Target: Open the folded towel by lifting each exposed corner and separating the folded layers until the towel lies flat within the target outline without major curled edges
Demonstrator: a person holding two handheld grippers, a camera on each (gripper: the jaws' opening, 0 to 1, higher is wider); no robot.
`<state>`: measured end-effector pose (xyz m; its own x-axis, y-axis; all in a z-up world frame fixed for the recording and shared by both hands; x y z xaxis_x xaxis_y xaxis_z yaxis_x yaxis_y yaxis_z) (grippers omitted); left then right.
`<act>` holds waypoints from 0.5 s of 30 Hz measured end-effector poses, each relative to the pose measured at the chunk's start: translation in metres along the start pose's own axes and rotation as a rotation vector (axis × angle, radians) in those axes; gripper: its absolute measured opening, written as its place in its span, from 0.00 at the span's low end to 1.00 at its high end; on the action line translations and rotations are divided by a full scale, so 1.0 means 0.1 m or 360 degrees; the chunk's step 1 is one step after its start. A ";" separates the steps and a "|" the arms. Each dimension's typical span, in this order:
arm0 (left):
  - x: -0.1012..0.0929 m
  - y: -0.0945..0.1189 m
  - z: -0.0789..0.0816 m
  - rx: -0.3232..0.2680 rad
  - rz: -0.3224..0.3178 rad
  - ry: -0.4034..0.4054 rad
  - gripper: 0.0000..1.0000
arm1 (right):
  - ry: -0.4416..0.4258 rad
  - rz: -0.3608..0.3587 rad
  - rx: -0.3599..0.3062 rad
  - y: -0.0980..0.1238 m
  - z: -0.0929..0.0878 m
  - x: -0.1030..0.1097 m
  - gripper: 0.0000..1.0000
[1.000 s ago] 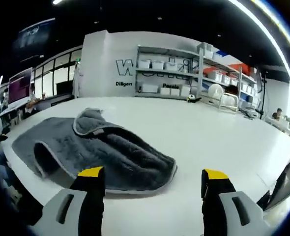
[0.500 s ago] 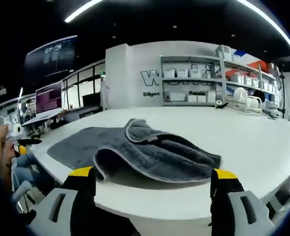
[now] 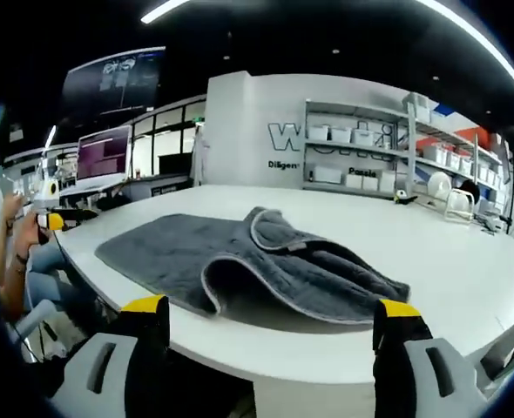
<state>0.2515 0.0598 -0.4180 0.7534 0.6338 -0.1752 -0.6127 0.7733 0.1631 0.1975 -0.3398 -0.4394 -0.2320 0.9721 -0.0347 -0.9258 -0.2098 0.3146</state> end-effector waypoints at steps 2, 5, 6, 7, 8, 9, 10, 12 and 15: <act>0.02 -0.11 0.09 0.0011 0.0007 -0.0037 0.98 | 0.0004 0.0015 -0.0007 0.02 0.01 0.02 0.99; 0.08 -0.28 0.17 0.0041 0.0015 -0.0084 0.92 | 0.0008 0.0018 -0.0048 0.05 0.06 0.06 0.99; 0.11 -0.34 0.18 0.0050 0.0018 -0.0078 0.92 | 0.0012 0.0023 -0.0051 0.05 0.07 0.07 0.99; 0.12 -0.40 0.18 0.0068 0.0016 -0.0081 0.92 | 0.0019 0.0034 -0.0056 0.06 0.07 0.09 0.99; 0.15 -0.45 0.18 0.0091 0.0019 -0.0102 0.91 | 0.0023 0.0039 -0.0060 0.06 0.08 0.10 0.99; 0.19 -0.49 0.17 0.0107 0.0037 -0.0116 0.89 | 0.0028 0.0042 -0.0063 0.07 0.09 0.12 0.99; 0.27 -0.55 0.18 0.0130 0.0063 -0.0136 0.87 | 0.0035 0.0044 -0.0067 0.07 0.09 0.13 0.99; 0.40 -0.62 0.18 0.0148 0.0099 -0.0138 0.83 | 0.0042 0.0049 -0.0079 0.08 0.11 0.15 0.99; 0.56 -0.69 0.16 0.0169 0.0147 -0.0116 0.76 | 0.0040 0.0056 -0.0094 0.08 0.12 0.17 0.99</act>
<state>0.3400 0.0417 -0.4238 0.7126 0.6965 -0.0842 -0.6546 0.7032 0.2774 0.1892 -0.3235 -0.4263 -0.2713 0.9613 -0.0484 -0.9328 -0.2502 0.2595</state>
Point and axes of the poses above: the point that each gripper's makers call its tool centre point, and the gripper's own axes: y roughly backward along the fingers, x roughly to its left, z roughly out of its top, the point moved 2 cm from there along y, roughly backward along the fingers, and after that the axes turned 2 degrees about x, right-handed, at the moved point
